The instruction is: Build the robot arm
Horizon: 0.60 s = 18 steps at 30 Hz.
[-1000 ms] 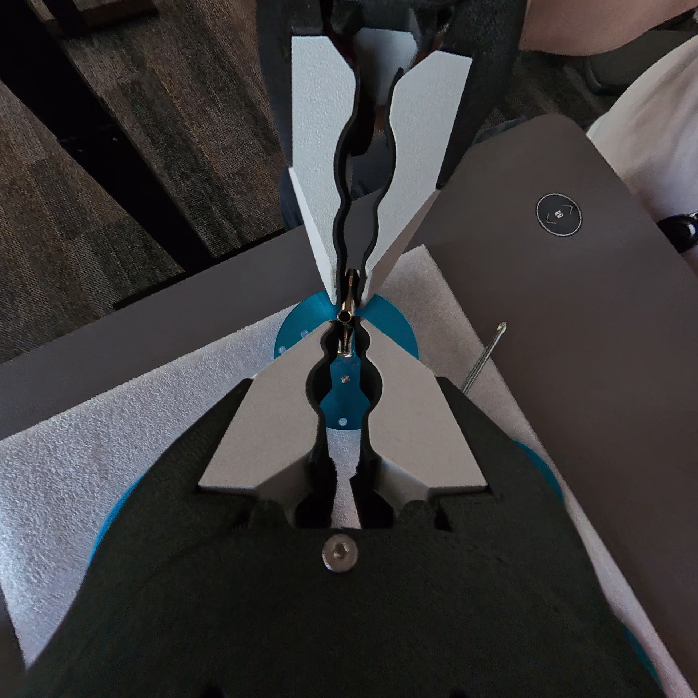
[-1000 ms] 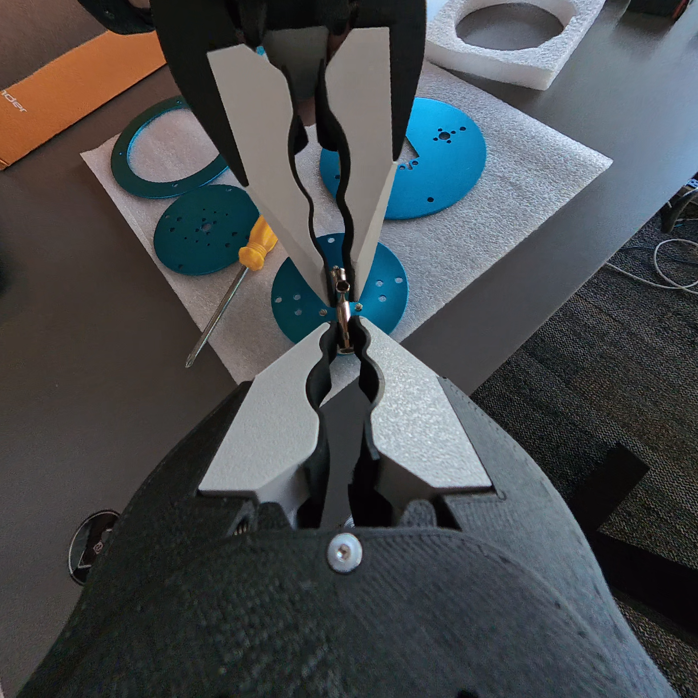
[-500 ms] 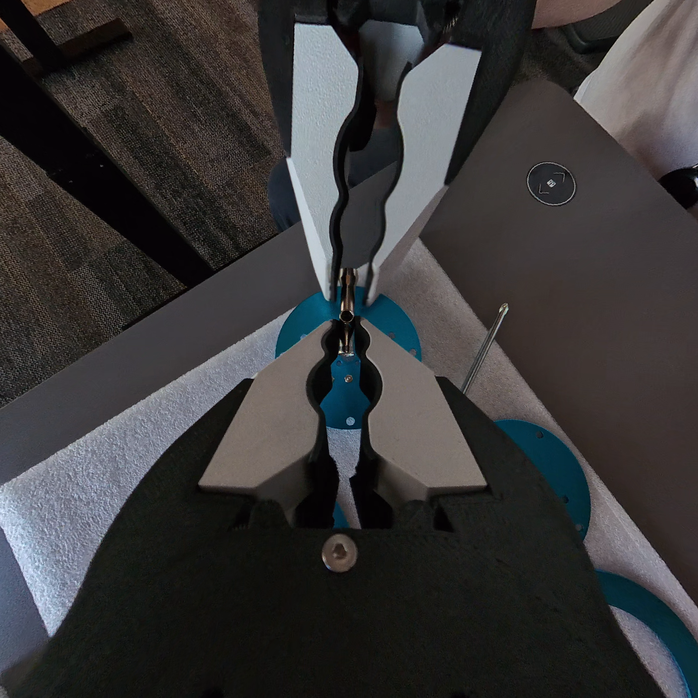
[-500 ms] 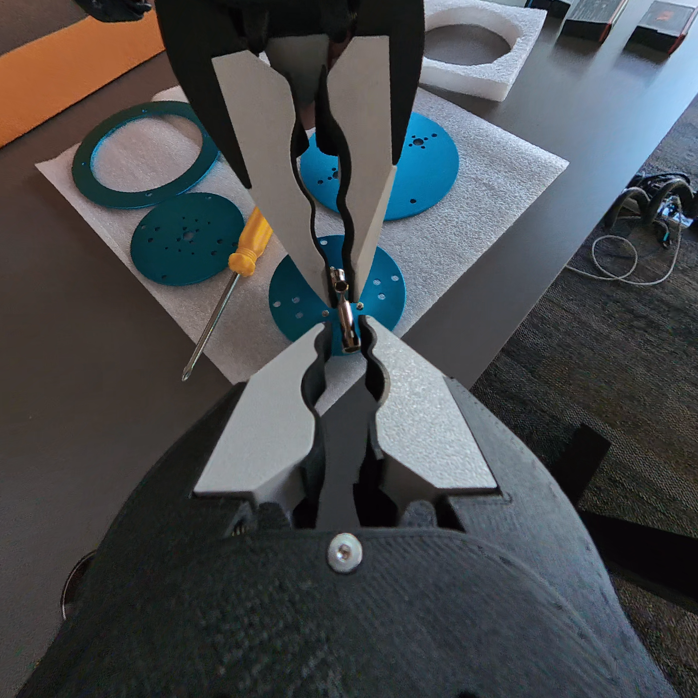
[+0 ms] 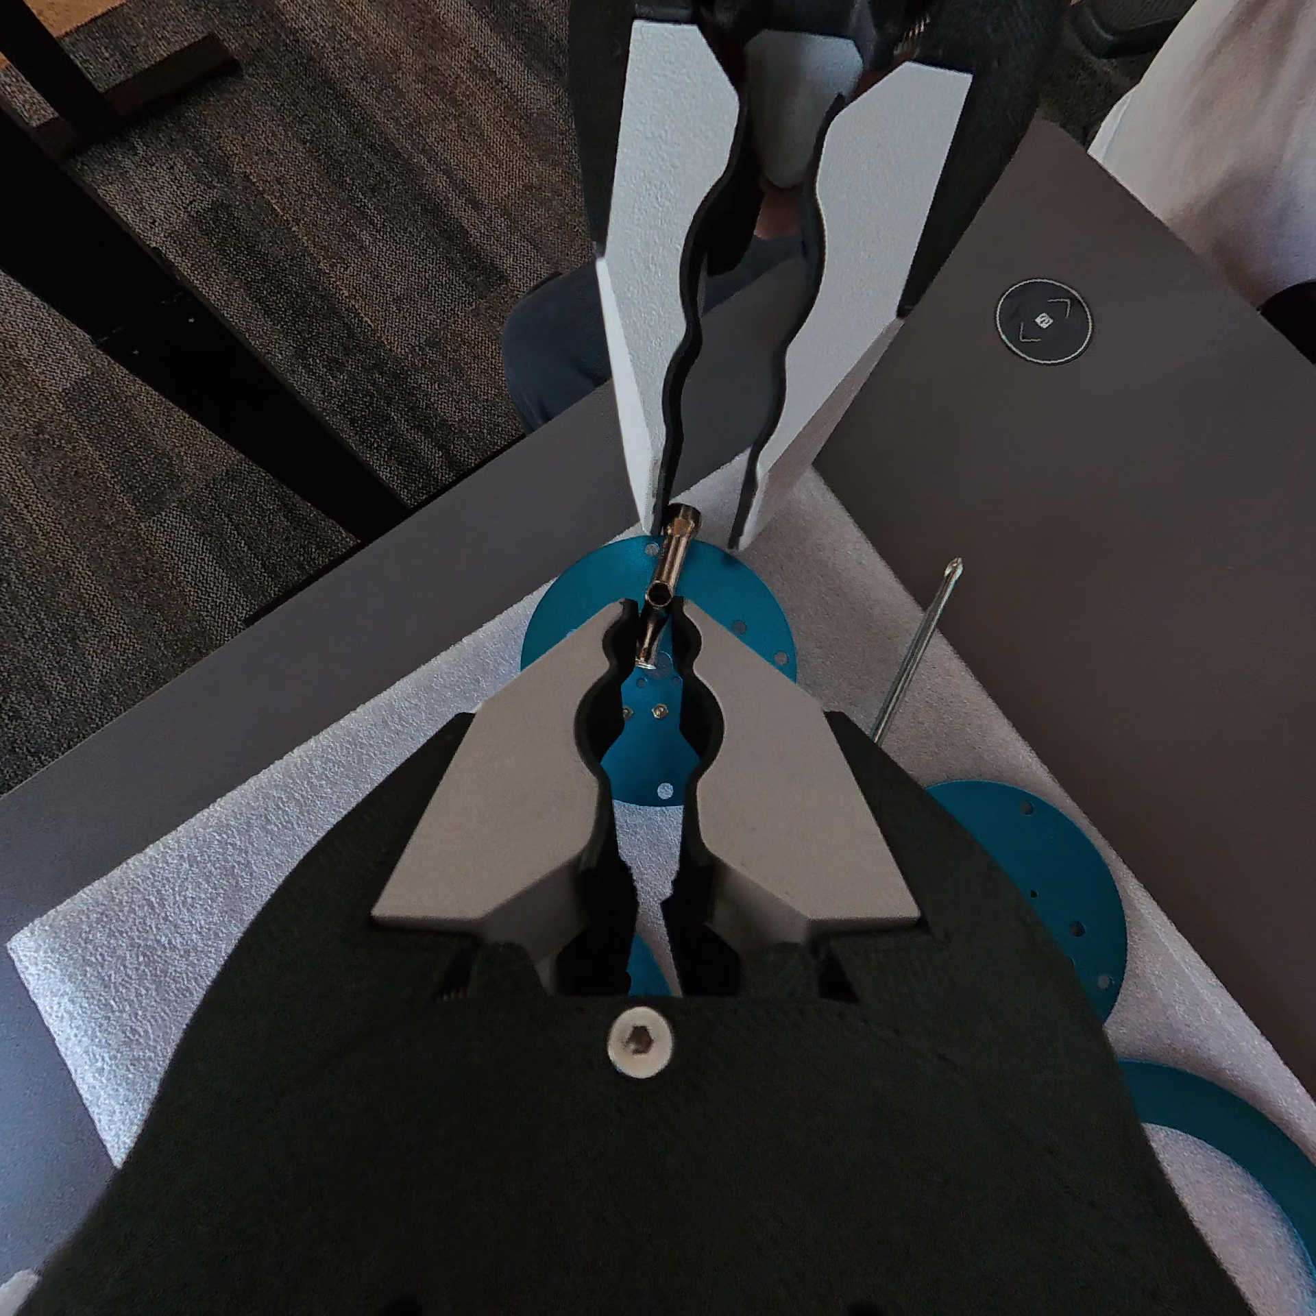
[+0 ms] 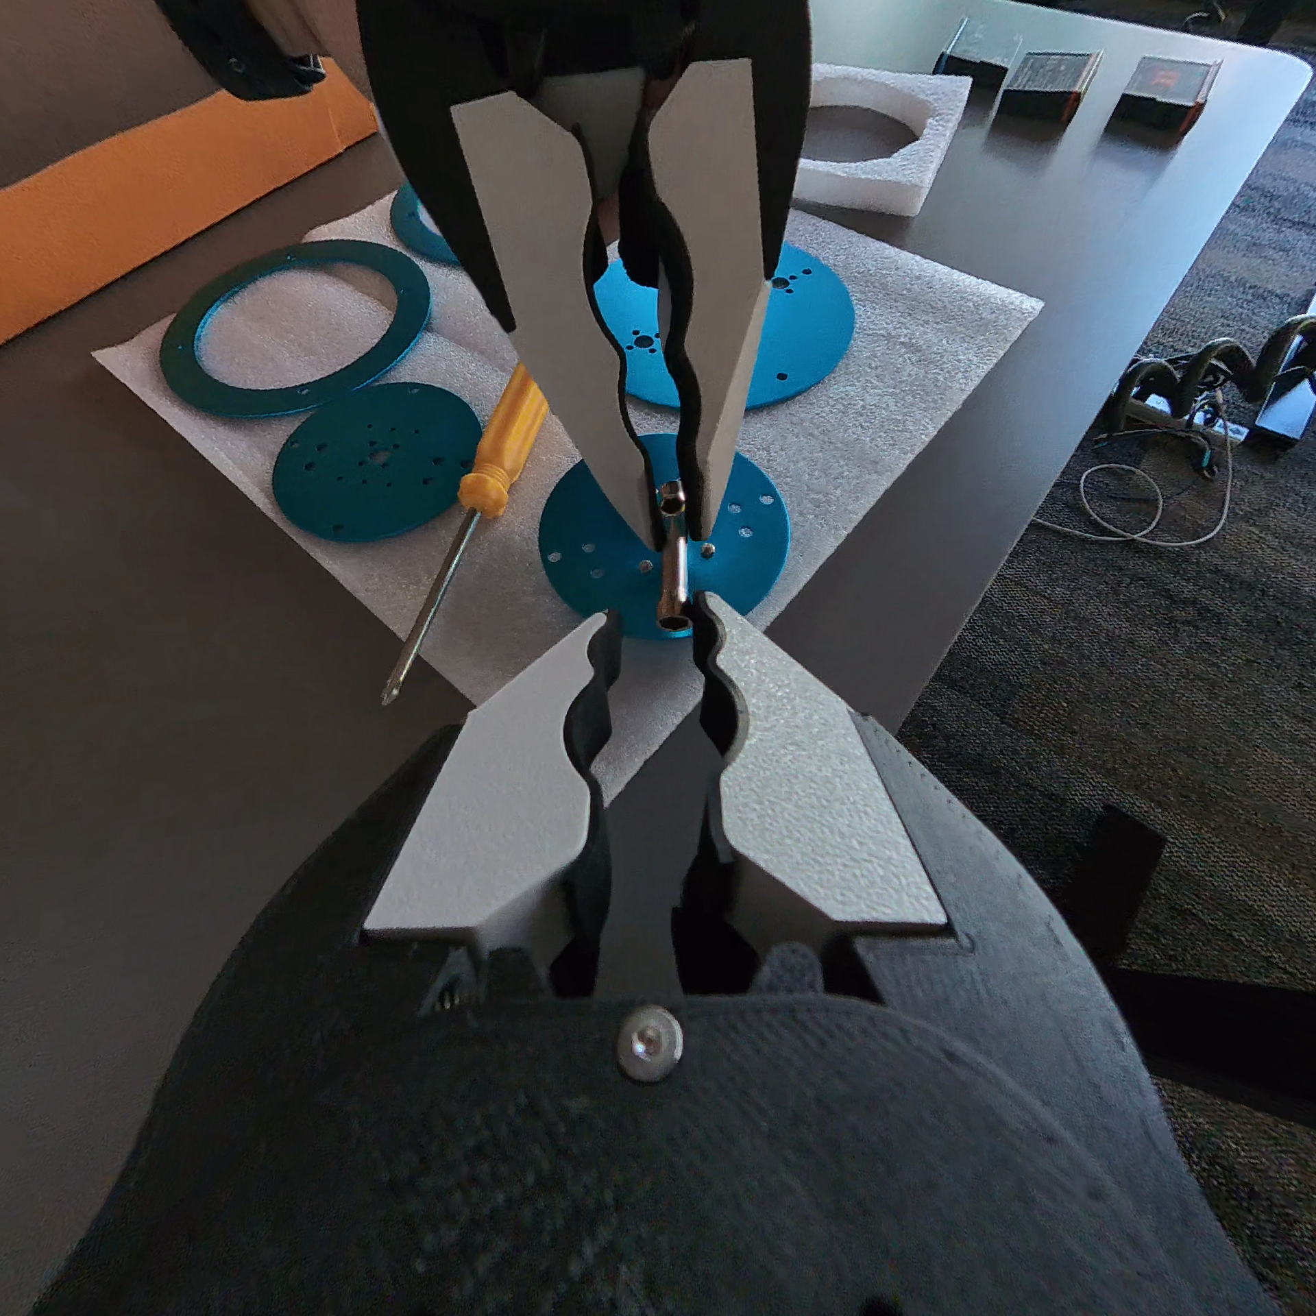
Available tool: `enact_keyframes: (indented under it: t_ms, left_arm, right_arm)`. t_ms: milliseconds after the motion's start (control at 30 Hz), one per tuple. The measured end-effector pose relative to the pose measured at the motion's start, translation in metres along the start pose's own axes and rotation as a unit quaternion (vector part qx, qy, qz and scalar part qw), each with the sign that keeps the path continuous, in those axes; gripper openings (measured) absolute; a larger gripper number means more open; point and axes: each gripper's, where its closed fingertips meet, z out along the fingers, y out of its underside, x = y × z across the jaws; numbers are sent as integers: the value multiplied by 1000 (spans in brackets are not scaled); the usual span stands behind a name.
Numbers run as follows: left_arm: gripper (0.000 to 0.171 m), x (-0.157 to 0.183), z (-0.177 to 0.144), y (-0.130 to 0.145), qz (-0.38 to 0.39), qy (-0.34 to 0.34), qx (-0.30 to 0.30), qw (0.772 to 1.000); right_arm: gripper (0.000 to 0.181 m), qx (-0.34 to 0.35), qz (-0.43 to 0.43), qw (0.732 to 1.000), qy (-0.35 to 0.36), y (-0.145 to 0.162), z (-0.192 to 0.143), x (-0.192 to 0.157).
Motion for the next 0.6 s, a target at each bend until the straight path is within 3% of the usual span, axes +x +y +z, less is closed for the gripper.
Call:
enact_keyframes:
  t_ms: [300, 600]
  left_arm:
    - [7, -1, 0, 0, -8, 5, 0, 1000]
    - [8, 0, 0, 1, -7, 36, -5, 999]
  right_arm:
    - [33, 16, 40, 999, -5, -2, 1, -2]
    - [43, -1, 62, 997, 42, -1, 2, -10]
